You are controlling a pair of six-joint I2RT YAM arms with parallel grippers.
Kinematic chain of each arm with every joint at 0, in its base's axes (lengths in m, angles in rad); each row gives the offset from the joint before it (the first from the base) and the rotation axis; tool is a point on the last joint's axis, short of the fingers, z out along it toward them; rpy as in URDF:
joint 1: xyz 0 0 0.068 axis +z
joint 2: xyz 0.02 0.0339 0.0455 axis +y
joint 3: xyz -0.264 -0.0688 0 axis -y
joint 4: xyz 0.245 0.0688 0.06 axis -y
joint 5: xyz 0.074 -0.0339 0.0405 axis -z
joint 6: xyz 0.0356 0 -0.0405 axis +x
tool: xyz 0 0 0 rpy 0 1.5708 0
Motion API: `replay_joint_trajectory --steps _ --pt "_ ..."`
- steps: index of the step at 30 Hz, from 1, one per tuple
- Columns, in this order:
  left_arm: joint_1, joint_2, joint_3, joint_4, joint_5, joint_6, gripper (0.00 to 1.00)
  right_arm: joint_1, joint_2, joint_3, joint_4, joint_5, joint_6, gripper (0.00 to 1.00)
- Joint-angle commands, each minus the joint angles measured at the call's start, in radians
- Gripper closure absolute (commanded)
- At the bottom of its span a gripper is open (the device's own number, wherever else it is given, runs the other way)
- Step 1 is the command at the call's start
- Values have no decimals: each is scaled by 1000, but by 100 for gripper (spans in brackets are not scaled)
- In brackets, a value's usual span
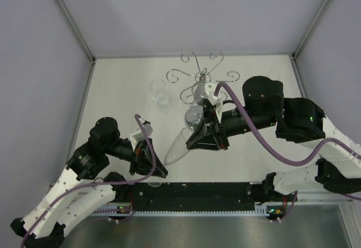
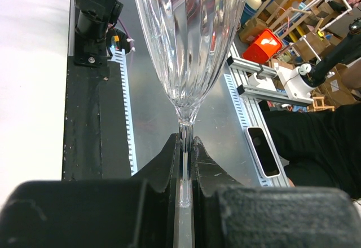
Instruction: Take the wine glass off the wine glass rack
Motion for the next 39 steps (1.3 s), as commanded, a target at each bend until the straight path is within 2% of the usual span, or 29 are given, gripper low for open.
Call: replay_joint_trajectory --steps 1,4,5,7,9,11,15,20,28,33,35,39 --pt "0 -2 34 9 -3 12 100 -6 -3 13 5 -41 9 90" --pt "0 -2 35 3 -12 20 100 -5 0 15 5 -53 14 100" --pt "-1 -2 40 3 -15 23 99 -6 3 13 5 -59 14 100" --pt "-1 4 41 -1 -20 28 90 -6 3 13 5 -73 15 100" --pt "-1 12 43 -3 -21 32 85 -6 4 10 5 -85 18 100" --pt "-3 21 43 -3 -20 40 70 -5 6 10 5 -96 20 100" --pt "-4 32 47 -3 -17 51 50 -6 -6 -6 5 -101 17 100" --pt "-6 38 55 3 -20 57 37 -6 -31 -39 -4 -76 17 100" --pt "-6 53 84 3 -98 48 34 -17 -117 -180 -93 99 53 100" --pt "-6 78 113 3 -219 20 34 -38 -202 -263 -168 356 133 100" --pt "-6 90 124 0 -261 14 34 -86 -233 -305 -180 444 175 100" --pt "-6 117 139 -1 -295 3 35 -250 -282 -384 -180 501 225 100"
